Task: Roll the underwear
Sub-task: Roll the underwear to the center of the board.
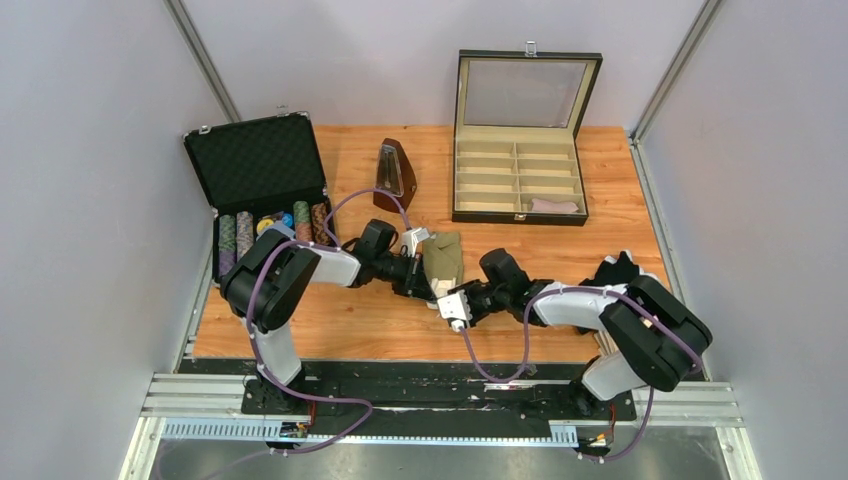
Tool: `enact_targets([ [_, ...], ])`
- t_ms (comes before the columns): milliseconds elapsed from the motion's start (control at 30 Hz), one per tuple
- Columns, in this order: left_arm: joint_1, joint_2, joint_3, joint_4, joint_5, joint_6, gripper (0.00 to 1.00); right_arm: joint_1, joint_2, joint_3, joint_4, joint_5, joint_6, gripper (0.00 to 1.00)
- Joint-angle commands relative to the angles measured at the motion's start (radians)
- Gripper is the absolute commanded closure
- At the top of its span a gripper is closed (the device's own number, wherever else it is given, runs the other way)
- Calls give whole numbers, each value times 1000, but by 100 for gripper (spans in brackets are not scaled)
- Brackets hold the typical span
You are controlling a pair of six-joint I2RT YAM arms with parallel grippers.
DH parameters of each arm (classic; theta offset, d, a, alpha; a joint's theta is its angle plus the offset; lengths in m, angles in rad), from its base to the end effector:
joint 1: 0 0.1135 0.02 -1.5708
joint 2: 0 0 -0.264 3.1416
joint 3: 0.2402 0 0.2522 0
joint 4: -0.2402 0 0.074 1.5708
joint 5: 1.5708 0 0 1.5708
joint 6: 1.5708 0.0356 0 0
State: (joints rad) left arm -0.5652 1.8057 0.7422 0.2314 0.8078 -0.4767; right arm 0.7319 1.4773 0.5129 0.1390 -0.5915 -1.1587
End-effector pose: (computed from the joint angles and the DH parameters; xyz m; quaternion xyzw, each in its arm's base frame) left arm 0.2558 -0.1927 0.1124 0.1797 0.8504 -0.4831 0.1055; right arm 0.1761 0.1848 0.1332 -0.7844 0.4356 0.1915 0.3979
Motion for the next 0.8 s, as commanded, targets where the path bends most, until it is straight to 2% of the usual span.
enact_targets([
  [0, -5, 26, 24, -45, -39, 39, 94, 0, 47, 20, -23, 70, -18, 63],
  [33, -5, 26, 31, -49, -40, 44, 93, 0, 55, 24, -32, 75, -23, 67],
  [67, -5, 25, 36, -64, -41, 47, 87, 0, 62, 28, -48, 77, -34, 72],
  [100, -1, 22, 49, -72, -49, 54, 75, 0, 66, 34, -66, 78, -37, 75],
  [133, 2, 10, 57, -102, -55, 57, 69, -1, 72, 41, -77, 83, -40, 79],
  [167, 13, 0, 73, -148, -79, 70, 58, -2, 81, 55, -112, 93, -43, 82],
  [233, 41, -51, 90, -204, -101, 102, 49, -2, 94, 77, -170, 104, -46, 87],
  [367, 88, -246, 52, -272, -157, 208, 39, -16, 91, 113, -245, 82, -30, 90],
  [433, 90, -429, 9, -262, -187, 322, 37, -33, 97, 169, -319, 41, 13, 91],
  [500, 75, -561, -42, -243, -234, 484, 35, -62, 102, 240, -399, -19, 49, 91],
  [533, 66, -601, -84, -240, -248, 633, 35, -72, 103, 261, -424, -41, 64, 91],
  [567, 45, -676, -108, -213, -257, 707, 35, -79, 104, 275, -442, -57, 79, 91],
  [600, 35, -709, -153, -208, -231, 886, 35, -85, 104, 283, -451, -66, 93, 91],
  [633, 3, -773, -178, -212, -211, 989, 35, -85, 103, 286, -455, -72, 99, 91],
  [667, -16, -802, -232, -212, -188, 1186, 35, -87, 102, 288, -459, -77, 101, 91],
  [700, -60, -856, -265, -190, -182, 1274, 35, -86, 99, 289, -464, -81, 102, 91],
  [733, -81, -877, -330, -172, -167, 1434, 35, -86, 96, 289, -467, -84, 103, 91],
  [767, -119, -898, -361, -116, -156, 1503, 33, -86, 92, 289, -467, -86, 109, 91],
])
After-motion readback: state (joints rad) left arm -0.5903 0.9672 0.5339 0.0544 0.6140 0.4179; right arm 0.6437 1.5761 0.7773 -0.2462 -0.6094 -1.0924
